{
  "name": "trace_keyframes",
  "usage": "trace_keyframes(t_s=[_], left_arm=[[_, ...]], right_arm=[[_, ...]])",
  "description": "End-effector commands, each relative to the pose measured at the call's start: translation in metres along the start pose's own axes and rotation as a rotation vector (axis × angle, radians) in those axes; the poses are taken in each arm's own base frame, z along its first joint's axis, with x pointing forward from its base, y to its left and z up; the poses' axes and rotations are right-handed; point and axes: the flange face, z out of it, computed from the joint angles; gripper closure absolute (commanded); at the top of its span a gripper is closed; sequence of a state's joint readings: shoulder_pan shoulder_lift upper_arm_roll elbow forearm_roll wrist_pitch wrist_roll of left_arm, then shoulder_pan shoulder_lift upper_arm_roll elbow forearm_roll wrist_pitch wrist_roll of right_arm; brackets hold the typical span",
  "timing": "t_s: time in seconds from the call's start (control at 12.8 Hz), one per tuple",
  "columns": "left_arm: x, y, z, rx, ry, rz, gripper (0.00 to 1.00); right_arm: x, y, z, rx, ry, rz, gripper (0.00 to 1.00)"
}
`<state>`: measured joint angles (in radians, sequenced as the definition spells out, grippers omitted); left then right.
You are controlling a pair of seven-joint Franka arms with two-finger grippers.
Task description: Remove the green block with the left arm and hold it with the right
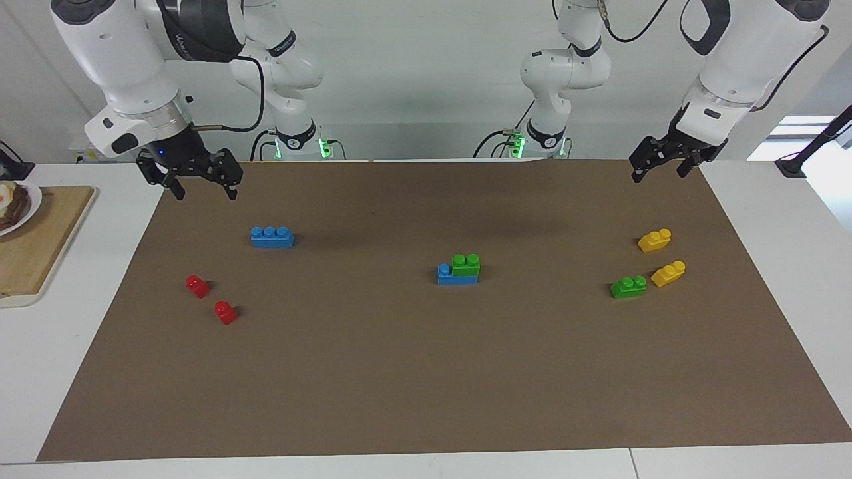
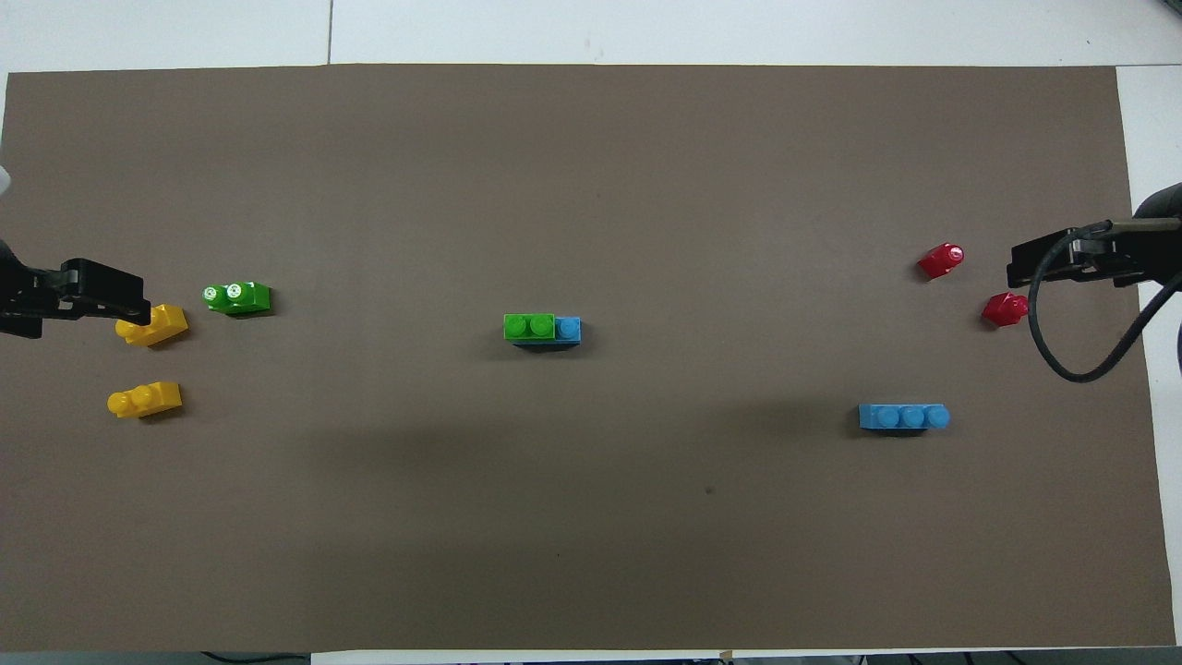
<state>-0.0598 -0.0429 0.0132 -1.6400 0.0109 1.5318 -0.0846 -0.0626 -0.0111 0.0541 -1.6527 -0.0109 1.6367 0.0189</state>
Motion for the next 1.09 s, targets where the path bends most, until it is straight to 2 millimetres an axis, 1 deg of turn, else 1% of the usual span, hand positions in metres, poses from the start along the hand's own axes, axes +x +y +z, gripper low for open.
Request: trace_keyframes(t_s=[0.0, 0.08, 0.47, 0.62, 0.86, 1.01], left_arm=[[-0.0036, -0.0007, -0.0045, 0.02, 0.012, 0.006, 0.0], [-0.0035, -0.0031, -0.0038, 0.02, 0.01, 0.002, 0.0], [-0.0036, -0.0012, -0.0043, 0.019, 0.015, 0.003, 0.0], [-0.0067, -0.0016, -0.0031, 0.02, 0.0, 0.003, 0.0], [-0.0079, -0.0017, -0.001, 0.02, -0.006, -0.013, 0.0], [-0.0082, -0.0009, -0.0006, 0.02, -0.005, -0.023, 0.0]], right_arm=[[-0.0061, 0.0052, -0.0015, 0.001, -0.015, -0.015, 0.0], [-0.0061, 0.0052, -0.0015, 0.001, -0.015, -0.015, 0.0], [-0.0063, 0.0052, -0.0014, 0.001, -0.017, -0.016, 0.0], [-0.0064, 0.0052, -0.0012, 0.001, -0.018, -0.016, 0.0], [-0.0095, 0.0018, -0.0023, 0.0, -0.031, -0.018, 0.0], [-0.0094, 0.0043, -0.0017, 0.0, -0.031, -0.016, 0.0]])
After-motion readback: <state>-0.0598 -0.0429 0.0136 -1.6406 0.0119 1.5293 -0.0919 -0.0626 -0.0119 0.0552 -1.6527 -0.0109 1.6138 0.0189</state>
